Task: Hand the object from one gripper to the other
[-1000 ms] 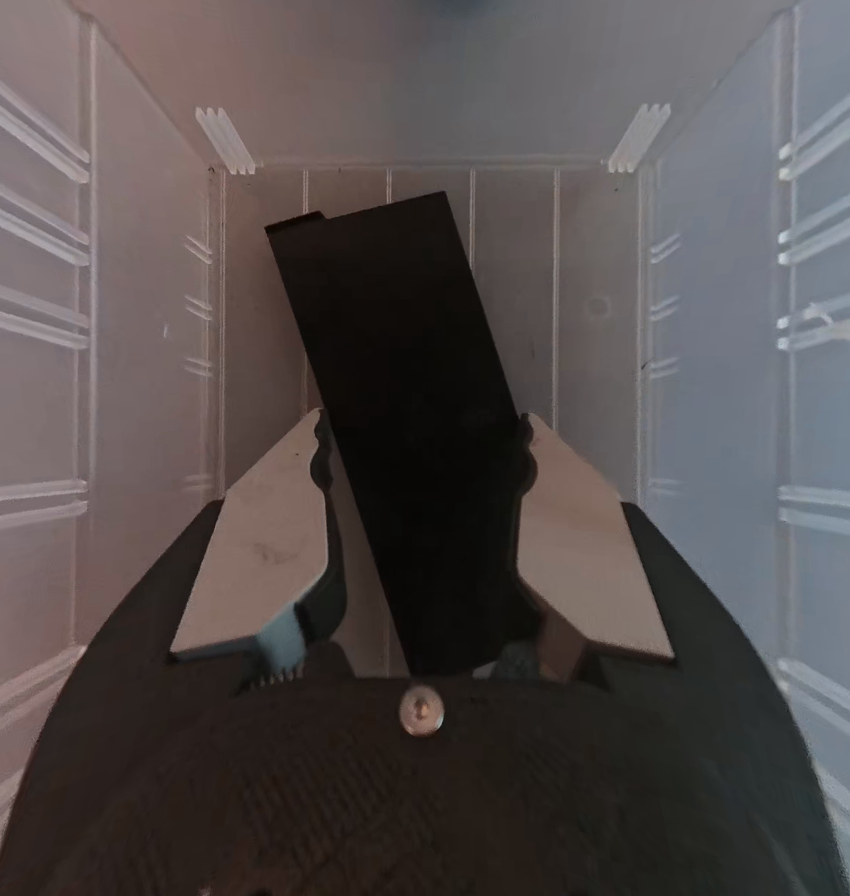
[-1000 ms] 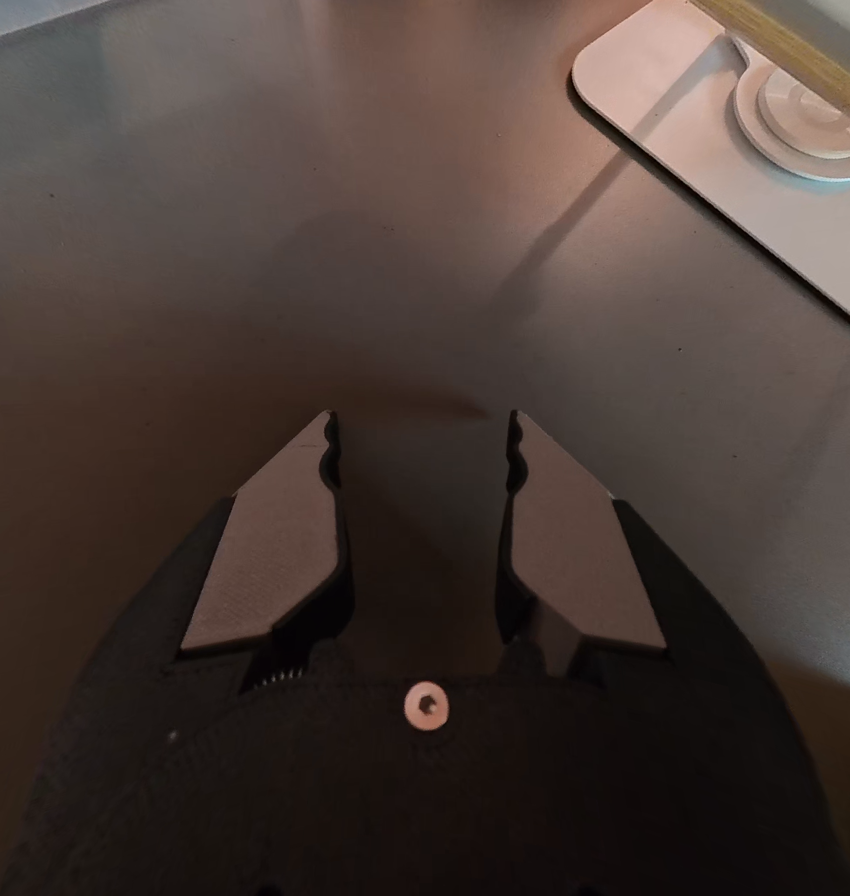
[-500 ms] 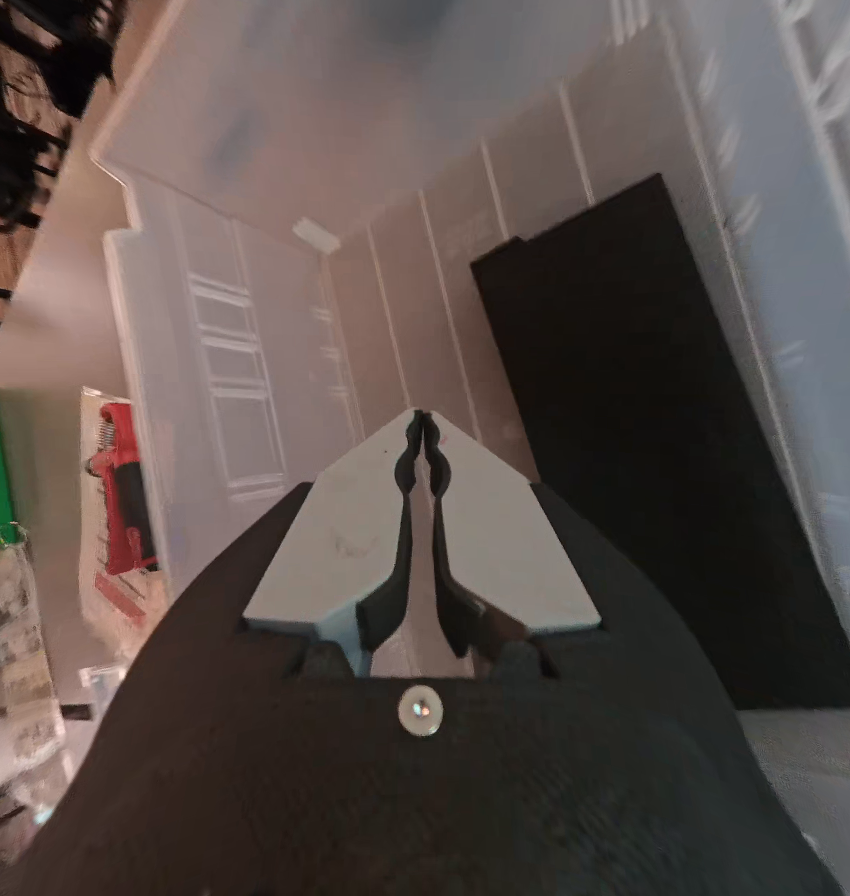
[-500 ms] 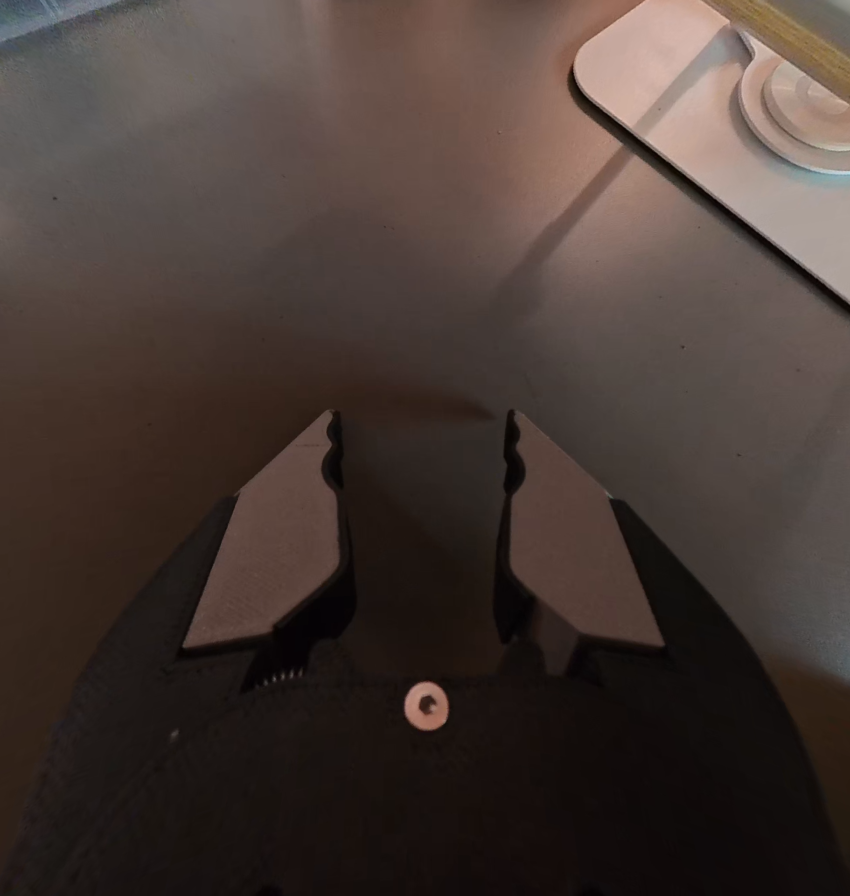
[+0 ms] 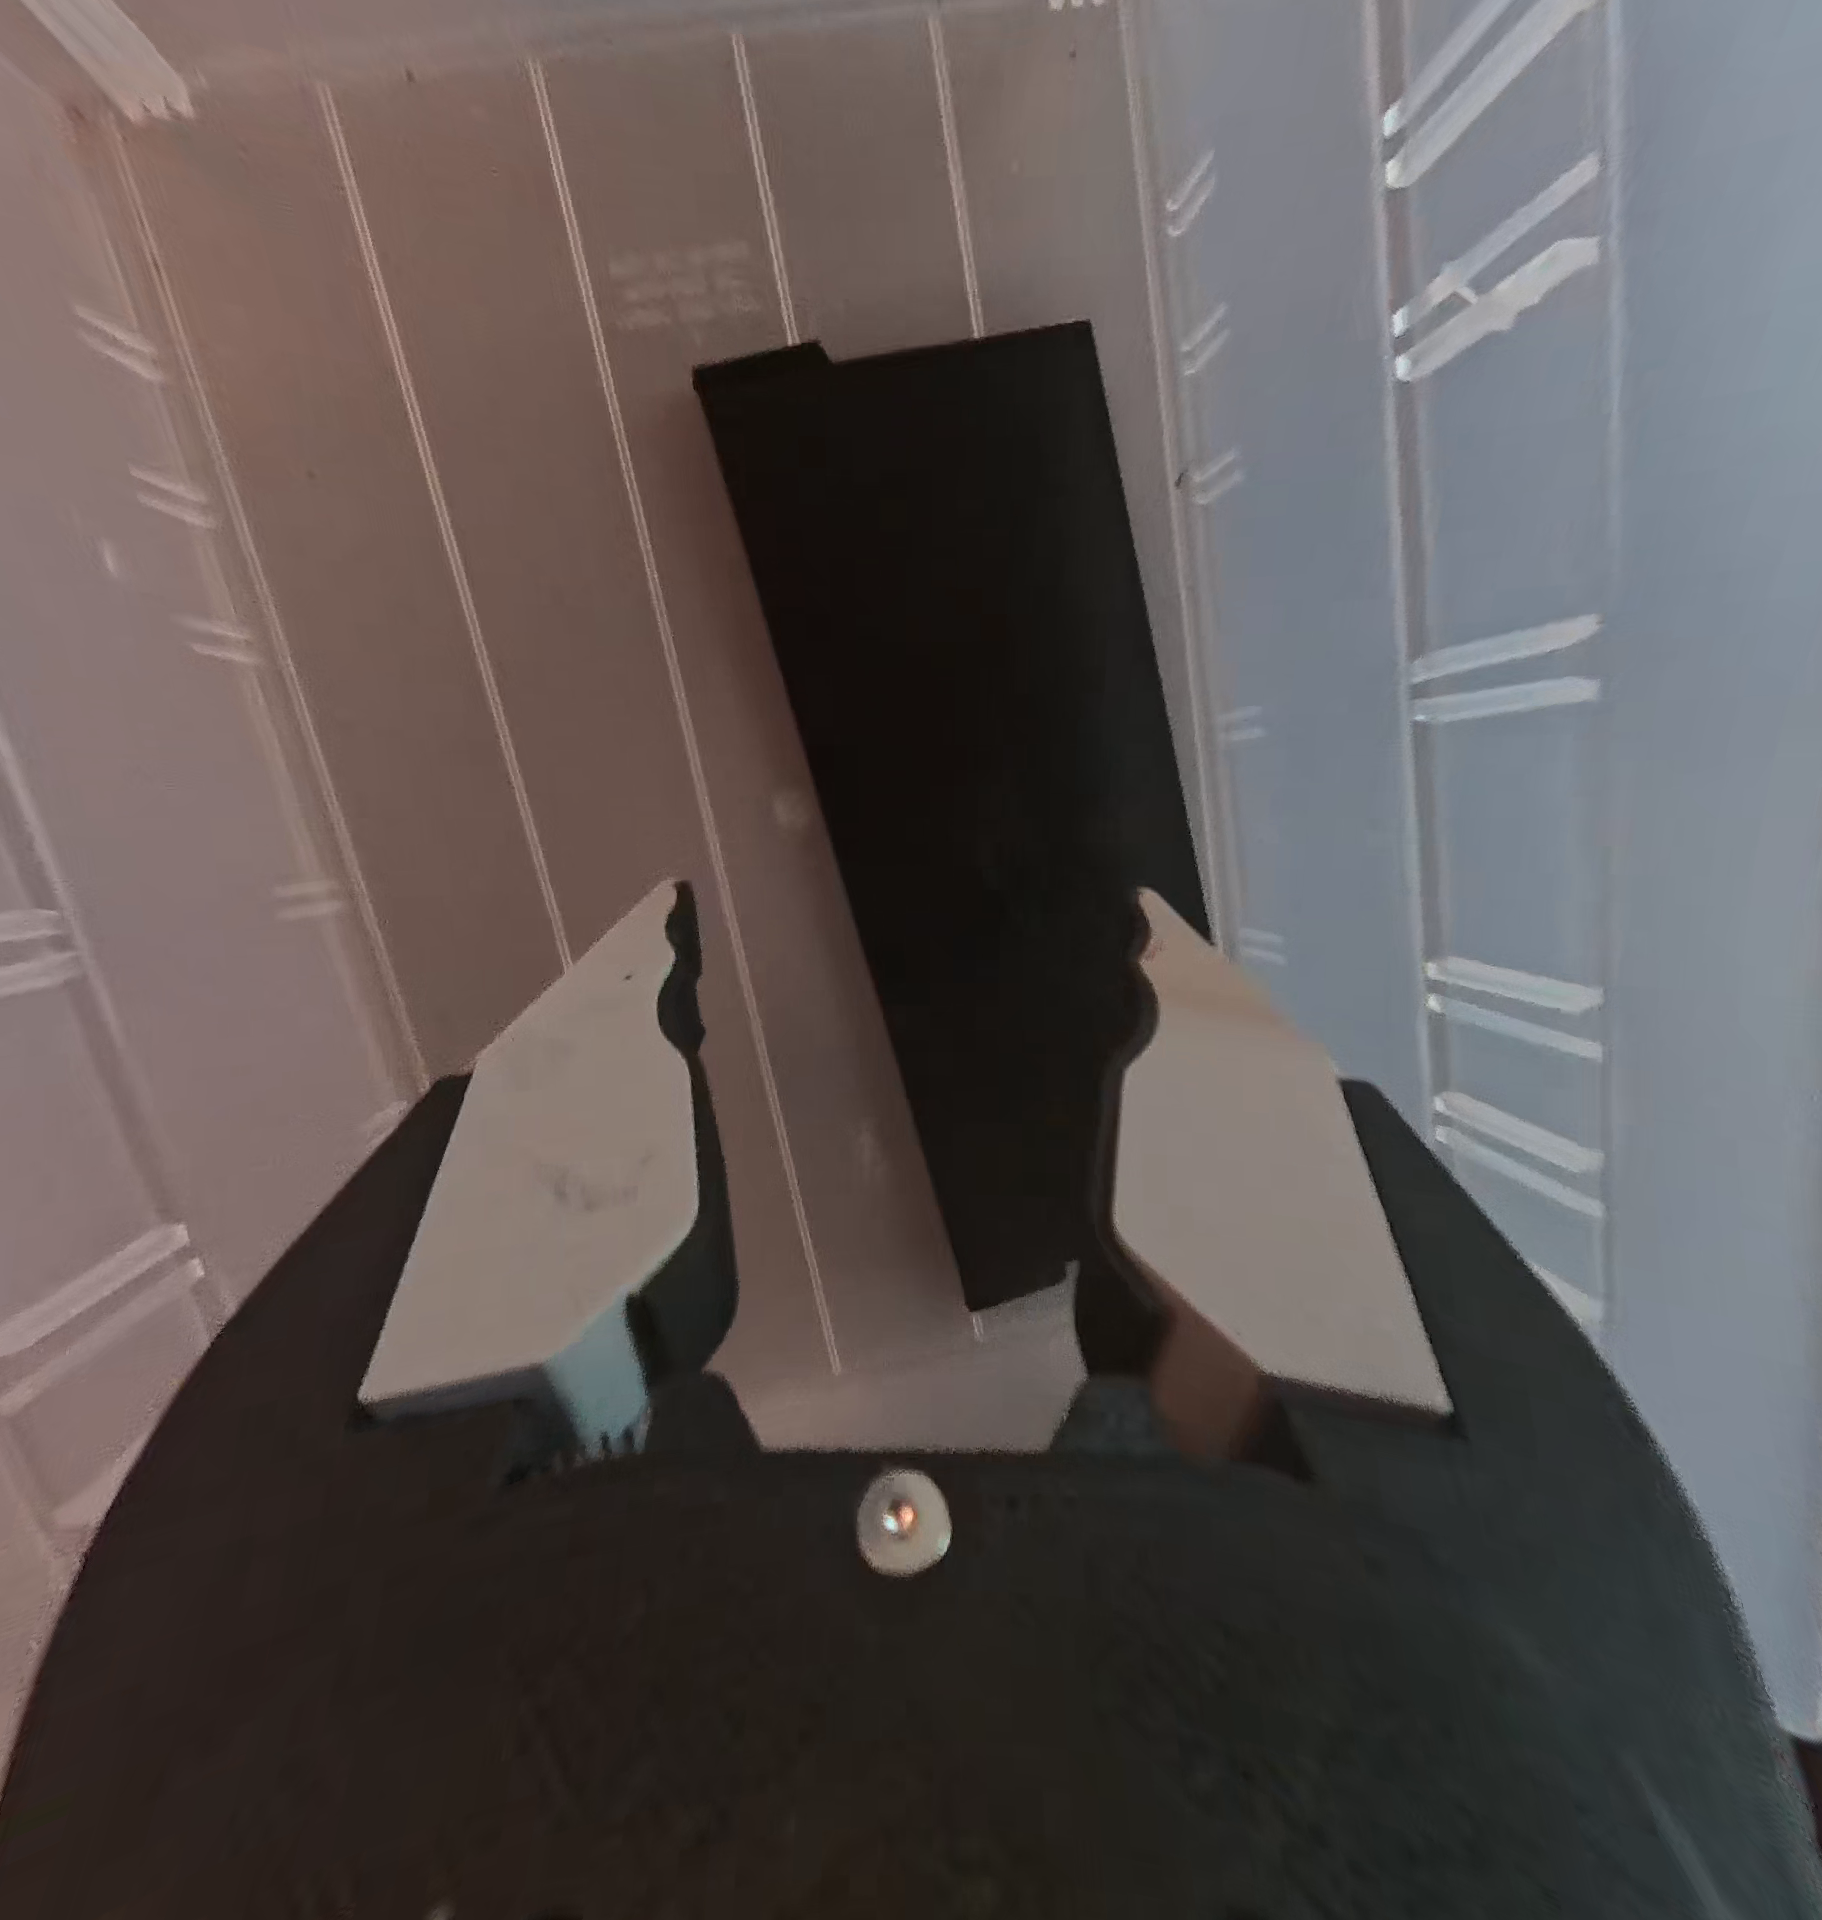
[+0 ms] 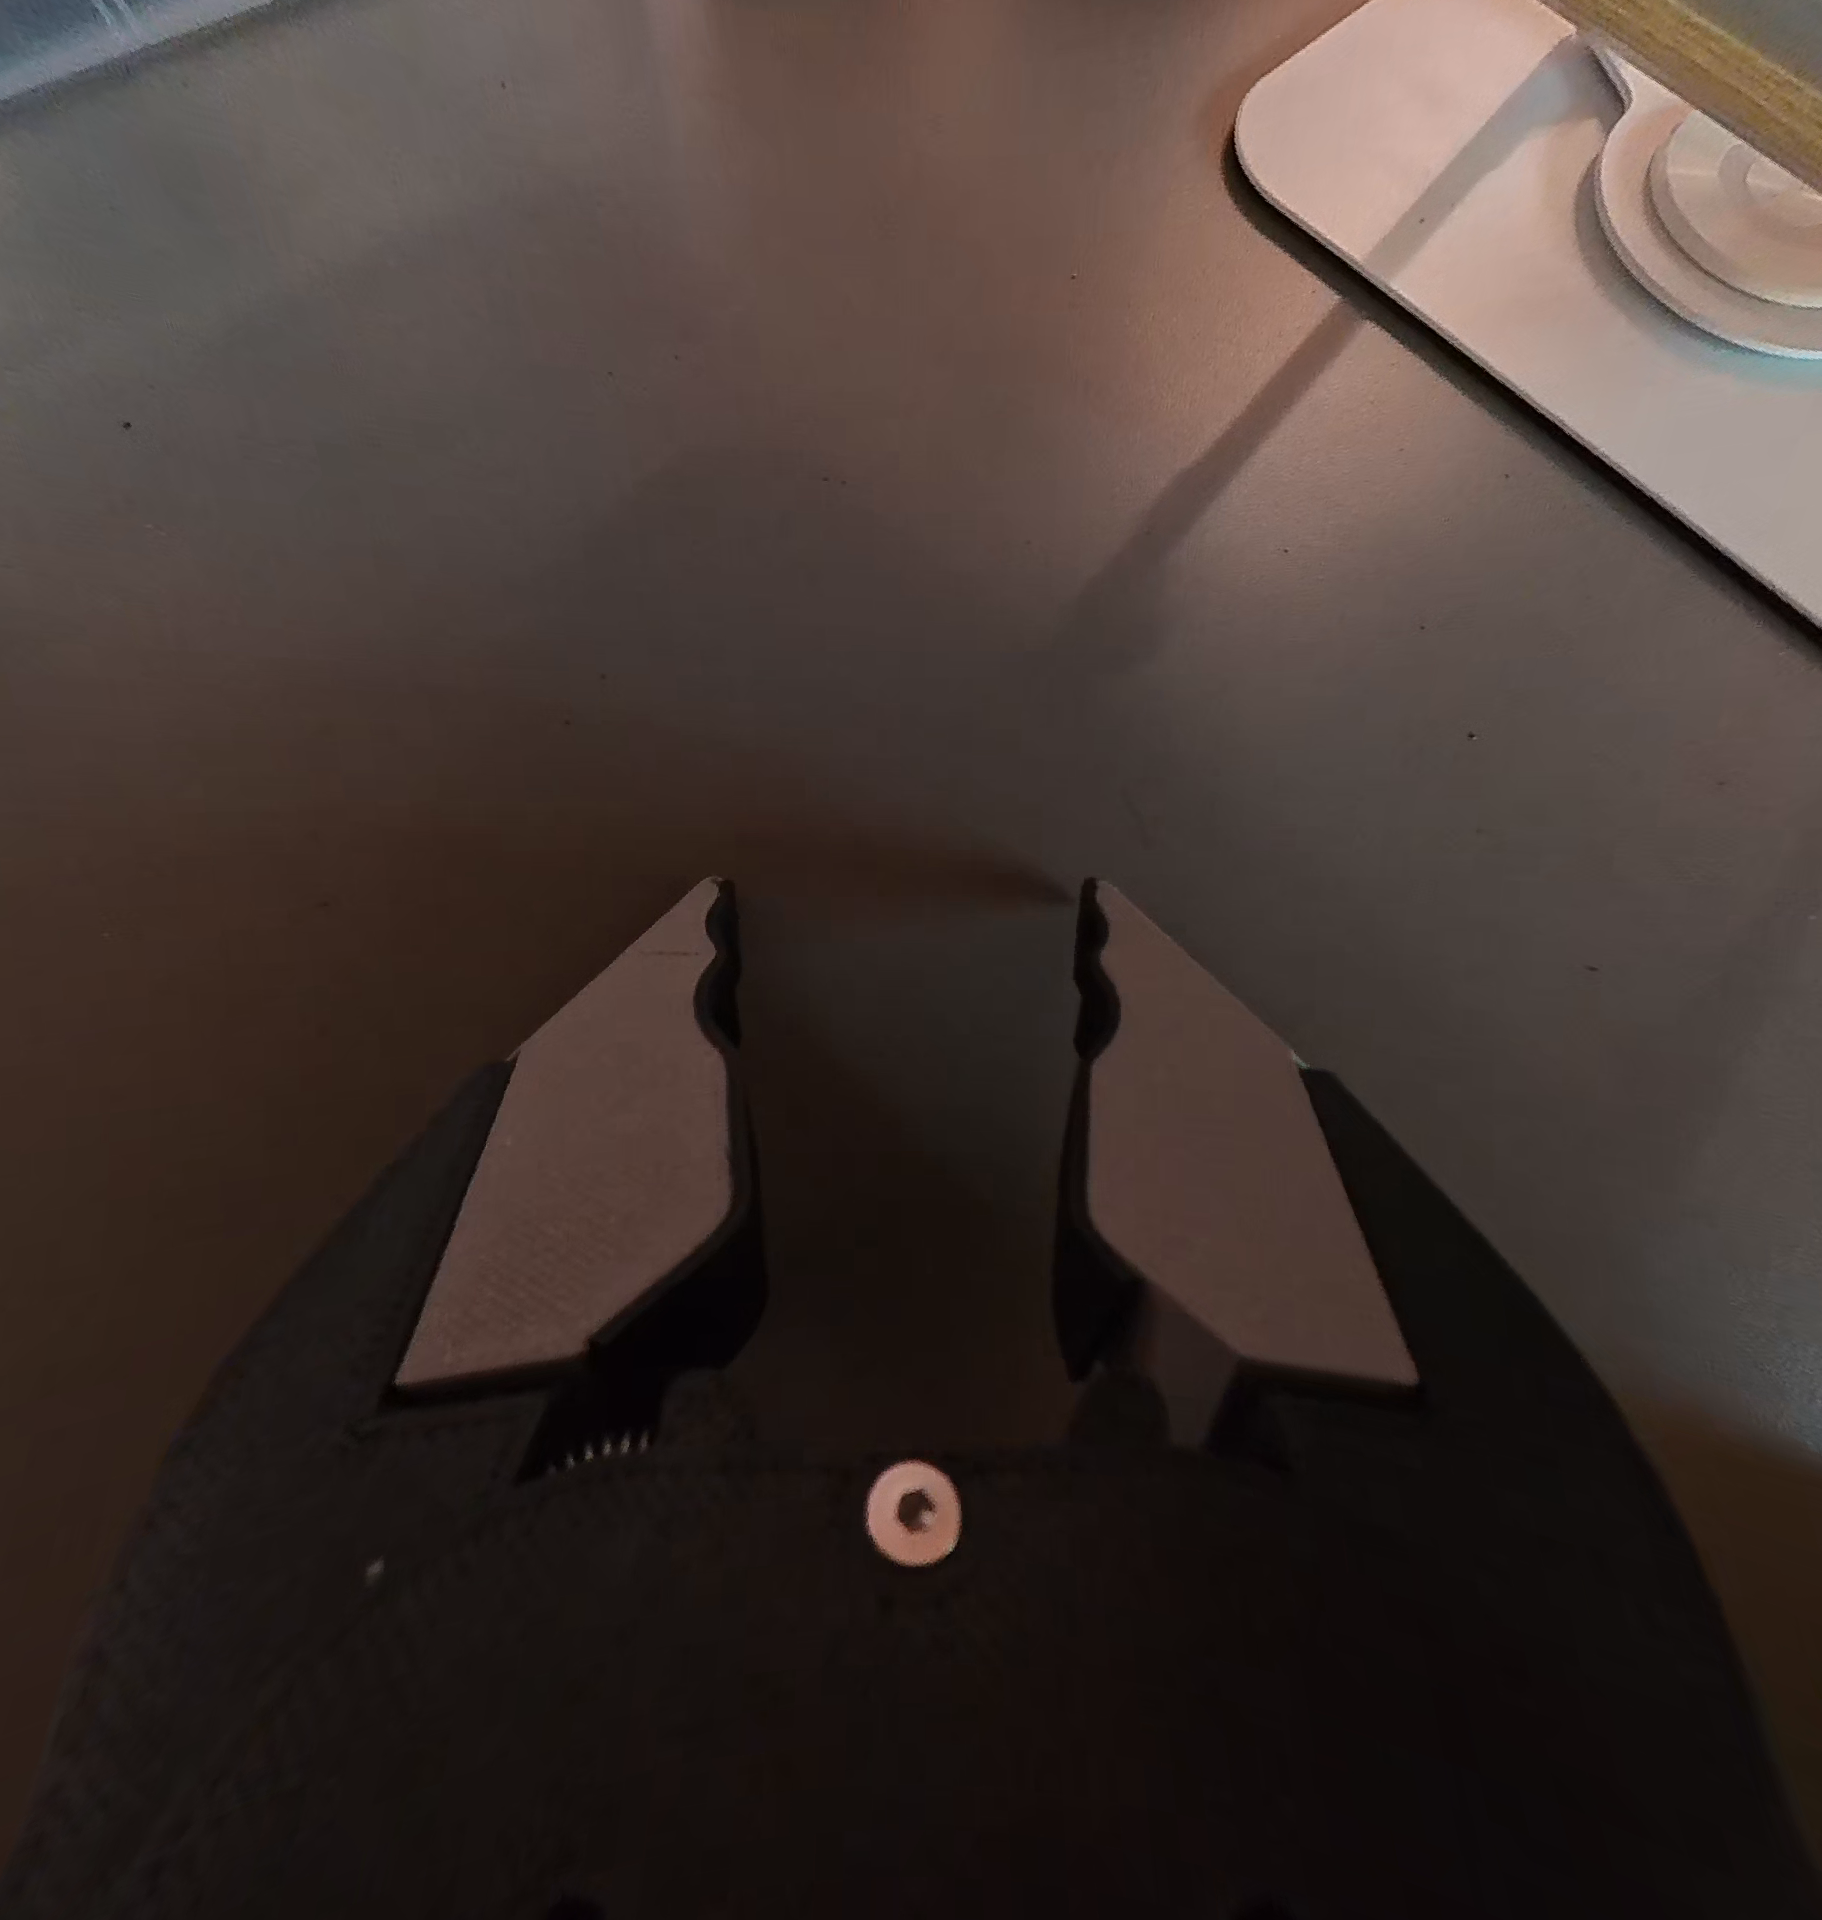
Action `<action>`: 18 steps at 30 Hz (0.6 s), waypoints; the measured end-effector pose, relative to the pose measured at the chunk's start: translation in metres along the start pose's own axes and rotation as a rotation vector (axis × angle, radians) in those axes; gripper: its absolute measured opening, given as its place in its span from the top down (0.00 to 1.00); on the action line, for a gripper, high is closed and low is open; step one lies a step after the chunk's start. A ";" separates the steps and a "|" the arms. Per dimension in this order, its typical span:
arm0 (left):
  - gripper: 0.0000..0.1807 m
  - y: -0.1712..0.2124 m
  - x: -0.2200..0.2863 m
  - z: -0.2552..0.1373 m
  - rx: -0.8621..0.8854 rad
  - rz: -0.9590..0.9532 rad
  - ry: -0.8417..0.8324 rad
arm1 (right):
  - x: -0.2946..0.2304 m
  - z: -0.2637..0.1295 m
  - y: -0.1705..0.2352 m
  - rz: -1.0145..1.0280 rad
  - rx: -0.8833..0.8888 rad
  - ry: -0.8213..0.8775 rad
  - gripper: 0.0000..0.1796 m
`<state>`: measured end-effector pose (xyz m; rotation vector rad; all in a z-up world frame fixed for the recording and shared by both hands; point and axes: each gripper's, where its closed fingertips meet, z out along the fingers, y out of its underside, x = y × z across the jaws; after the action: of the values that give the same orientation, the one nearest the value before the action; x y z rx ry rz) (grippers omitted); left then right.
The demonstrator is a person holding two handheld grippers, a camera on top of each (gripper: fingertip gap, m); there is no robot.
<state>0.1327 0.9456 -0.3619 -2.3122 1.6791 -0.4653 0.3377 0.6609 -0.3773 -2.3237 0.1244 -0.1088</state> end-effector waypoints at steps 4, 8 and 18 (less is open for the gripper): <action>0.54 0.003 0.009 -0.004 0.006 -0.048 0.110 | -0.001 0.000 0.000 -0.007 0.002 0.002 0.66; 0.53 0.005 0.004 -0.010 0.006 -0.058 0.110 | -0.001 0.000 0.000 -0.006 0.001 0.000 0.66; 0.51 0.026 0.014 -0.008 -0.105 0.004 0.136 | -0.002 0.000 0.000 -0.010 0.001 -0.007 0.67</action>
<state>0.1106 0.9244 -0.3627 -2.3994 1.8113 -0.5576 0.3354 0.6610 -0.3769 -2.3233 0.1090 -0.1062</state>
